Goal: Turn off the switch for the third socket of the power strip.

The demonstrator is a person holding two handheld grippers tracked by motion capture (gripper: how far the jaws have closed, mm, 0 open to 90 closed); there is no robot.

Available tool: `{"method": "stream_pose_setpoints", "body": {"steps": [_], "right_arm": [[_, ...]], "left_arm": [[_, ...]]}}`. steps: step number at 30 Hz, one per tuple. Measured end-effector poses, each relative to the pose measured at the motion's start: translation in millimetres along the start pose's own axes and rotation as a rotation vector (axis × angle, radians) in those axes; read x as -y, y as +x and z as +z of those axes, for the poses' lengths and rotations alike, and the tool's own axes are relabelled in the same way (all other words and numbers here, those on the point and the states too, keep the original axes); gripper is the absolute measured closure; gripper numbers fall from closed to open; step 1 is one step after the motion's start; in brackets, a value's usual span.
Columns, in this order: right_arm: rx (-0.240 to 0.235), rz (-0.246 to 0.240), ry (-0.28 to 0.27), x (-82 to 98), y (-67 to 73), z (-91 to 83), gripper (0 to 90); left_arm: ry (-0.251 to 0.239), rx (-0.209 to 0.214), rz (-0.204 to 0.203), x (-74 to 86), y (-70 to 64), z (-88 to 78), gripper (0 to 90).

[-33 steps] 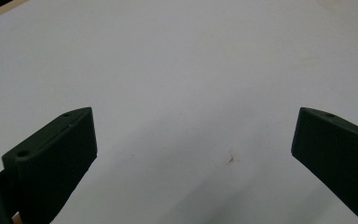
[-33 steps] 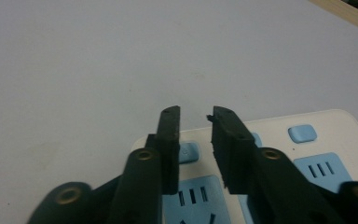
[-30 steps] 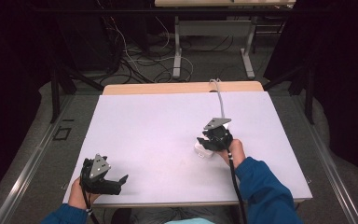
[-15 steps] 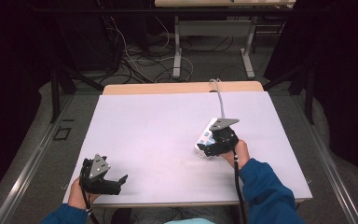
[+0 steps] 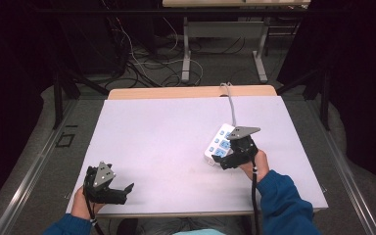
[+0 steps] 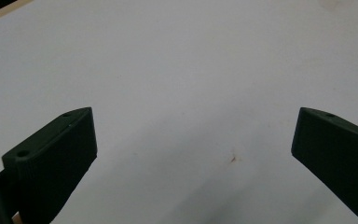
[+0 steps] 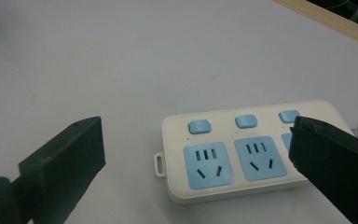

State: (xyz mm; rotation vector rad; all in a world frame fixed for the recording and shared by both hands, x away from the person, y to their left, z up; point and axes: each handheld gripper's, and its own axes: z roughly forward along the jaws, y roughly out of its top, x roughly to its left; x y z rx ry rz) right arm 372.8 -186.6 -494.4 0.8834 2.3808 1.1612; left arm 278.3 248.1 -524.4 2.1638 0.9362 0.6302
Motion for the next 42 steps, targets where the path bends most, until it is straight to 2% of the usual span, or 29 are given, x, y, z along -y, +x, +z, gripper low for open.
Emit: {"method": "stream_pose_setpoints", "body": {"steps": [16,23,42], "right_arm": [[0.024,0.013,-0.013,15.3,2.7,-24.0,0.2],[0.050,0.024,-0.014,25.0,1.5,-34.2,0.0],[0.093,0.046,0.014,51.6,-1.1,-52.5,0.0]], "left_arm": [[-0.001,-0.001,-0.001,0.1,0.2,0.0,0.2],[0.000,0.000,0.000,0.0,0.4,0.0,0.2],[0.000,-0.003,-0.001,0.0,0.1,-0.3,0.2]]}}
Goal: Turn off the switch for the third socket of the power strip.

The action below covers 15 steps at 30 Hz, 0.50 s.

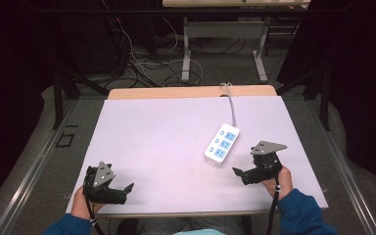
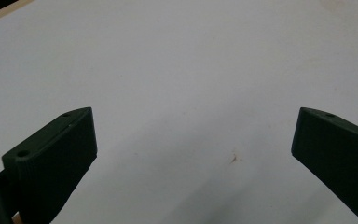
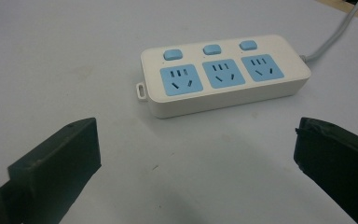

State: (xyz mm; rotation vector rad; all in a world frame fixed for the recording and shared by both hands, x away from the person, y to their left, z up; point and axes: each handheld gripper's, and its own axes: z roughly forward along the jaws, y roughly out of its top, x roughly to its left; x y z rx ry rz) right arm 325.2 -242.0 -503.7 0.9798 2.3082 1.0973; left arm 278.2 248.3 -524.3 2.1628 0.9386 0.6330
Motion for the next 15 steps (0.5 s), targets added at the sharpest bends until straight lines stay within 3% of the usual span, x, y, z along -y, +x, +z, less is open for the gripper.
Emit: {"method": "stream_pose_setpoints", "body": {"steps": [15], "right_arm": [[0.022,0.021,0.006,16.9,-2.9,-10.9,0.0]], "left_arm": [[0.001,0.003,0.000,0.0,0.3,0.2,0.2]]}}
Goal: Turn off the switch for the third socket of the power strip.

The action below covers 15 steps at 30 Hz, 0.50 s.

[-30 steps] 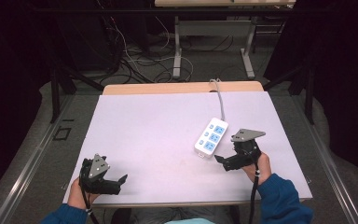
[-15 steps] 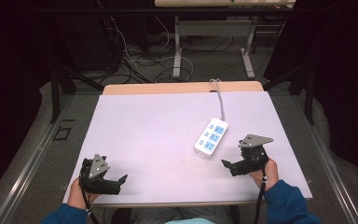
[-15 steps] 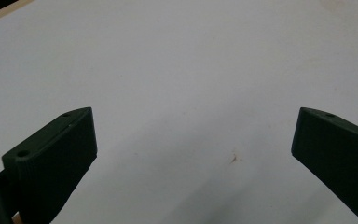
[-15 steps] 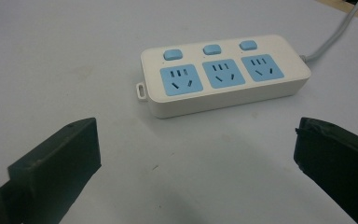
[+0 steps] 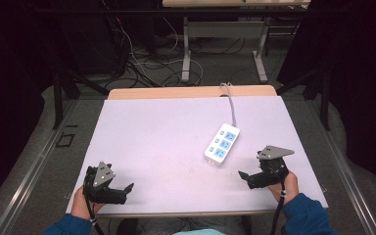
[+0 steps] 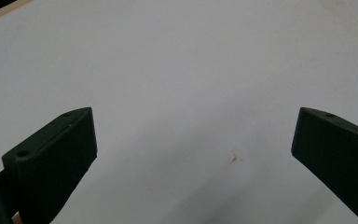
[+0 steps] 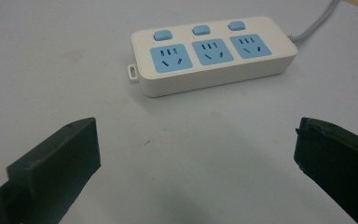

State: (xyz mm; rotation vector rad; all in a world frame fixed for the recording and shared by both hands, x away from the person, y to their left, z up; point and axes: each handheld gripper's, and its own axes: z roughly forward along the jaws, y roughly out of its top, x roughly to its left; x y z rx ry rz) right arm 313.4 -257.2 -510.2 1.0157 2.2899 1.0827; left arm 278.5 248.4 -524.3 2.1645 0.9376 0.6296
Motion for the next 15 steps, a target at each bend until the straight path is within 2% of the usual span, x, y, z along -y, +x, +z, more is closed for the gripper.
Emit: {"method": "stream_pose_setpoints", "body": {"steps": [11,13,15], "right_arm": [[0.012,0.013,0.010,12.0,-0.1,-6.3,0.0],[0.011,0.000,0.005,13.8,-1.0,-6.9,0.0],[0.014,0.018,0.008,15.1,0.2,-8.1,0.0]], "left_arm": [[0.002,-0.001,0.002,0.0,0.1,0.0,0.2],[0.002,-0.002,0.000,0.0,0.0,0.1,0.2],[0.000,-0.003,0.002,0.0,0.0,0.2,0.2]]}}
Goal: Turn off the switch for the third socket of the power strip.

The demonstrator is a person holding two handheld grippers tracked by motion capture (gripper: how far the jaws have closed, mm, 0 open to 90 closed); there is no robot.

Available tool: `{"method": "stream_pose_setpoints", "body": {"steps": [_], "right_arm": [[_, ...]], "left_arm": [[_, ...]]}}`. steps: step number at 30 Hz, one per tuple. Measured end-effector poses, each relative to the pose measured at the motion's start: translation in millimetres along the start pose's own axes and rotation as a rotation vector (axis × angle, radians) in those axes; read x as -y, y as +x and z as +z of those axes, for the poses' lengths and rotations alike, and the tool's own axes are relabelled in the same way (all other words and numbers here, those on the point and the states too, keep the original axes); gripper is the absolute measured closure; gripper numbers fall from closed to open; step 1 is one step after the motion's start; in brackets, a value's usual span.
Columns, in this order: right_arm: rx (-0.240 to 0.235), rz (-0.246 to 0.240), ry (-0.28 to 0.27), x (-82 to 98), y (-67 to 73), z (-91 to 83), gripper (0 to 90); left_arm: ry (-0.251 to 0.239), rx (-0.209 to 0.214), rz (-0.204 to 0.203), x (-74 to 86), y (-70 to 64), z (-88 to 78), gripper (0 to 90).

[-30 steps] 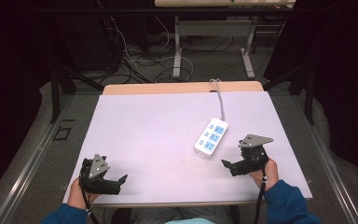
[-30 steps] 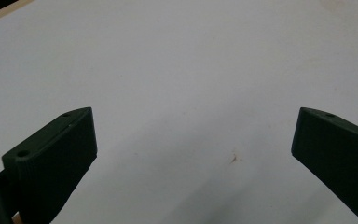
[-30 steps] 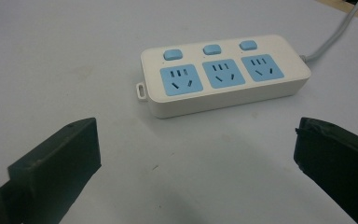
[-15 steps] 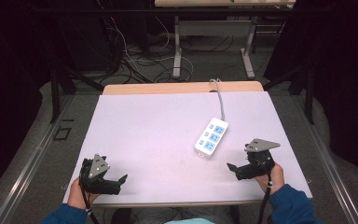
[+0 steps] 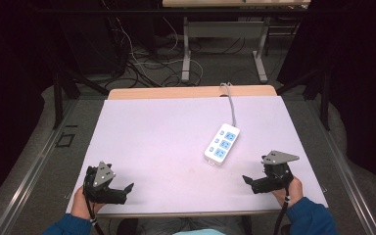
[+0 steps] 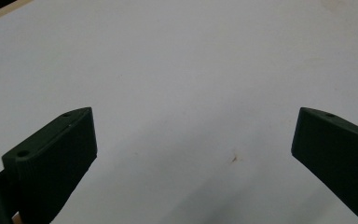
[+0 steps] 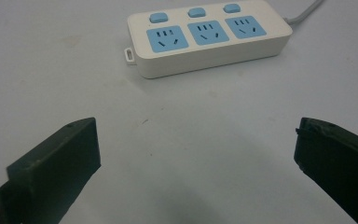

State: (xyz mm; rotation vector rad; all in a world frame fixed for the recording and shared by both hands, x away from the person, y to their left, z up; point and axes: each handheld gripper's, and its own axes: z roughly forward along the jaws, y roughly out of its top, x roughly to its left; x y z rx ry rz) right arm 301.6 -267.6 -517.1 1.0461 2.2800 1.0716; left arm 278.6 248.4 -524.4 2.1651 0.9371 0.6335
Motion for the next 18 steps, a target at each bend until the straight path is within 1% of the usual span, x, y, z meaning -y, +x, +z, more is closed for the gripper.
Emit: {"method": "stream_pose_setpoints", "body": {"steps": [3,5,7,9,10,11,17,18], "right_arm": [[0.004,-0.006,-0.004,1.9,-0.8,-1.5,0.0],[0.001,0.010,-0.009,4.2,-0.5,-2.1,0.0],[0.001,0.018,0.002,5.8,-0.8,-3.6,0.0],[0.003,0.018,-0.007,7.0,-1.3,-4.4,0.0],[0.003,0.011,-0.010,7.5,-2.2,-4.9,0.0],[0.007,0.021,-0.008,8.1,-1.6,-5.5,0.0],[0.009,0.013,-0.007,8.1,-0.8,-5.4,0.0],[0.011,0.012,-0.007,8.1,-0.8,-5.5,0.0]], "left_arm": [[0.001,-0.001,-0.002,0.1,0.0,-0.3,0.2],[0.002,0.000,-0.002,0.1,0.1,-0.3,0.2],[0.001,0.000,0.001,0.0,0.1,-0.1,0.2],[0.001,0.000,0.001,0.0,-0.1,-0.1,0.2],[0.001,0.000,0.001,0.0,0.0,-0.1,0.2],[0.002,0.000,0.001,0.0,0.0,0.0,0.2],[0.008,0.005,0.004,-0.2,0.0,0.1,0.2],[0.009,-0.002,0.003,-0.3,0.0,0.1,0.2]]}}
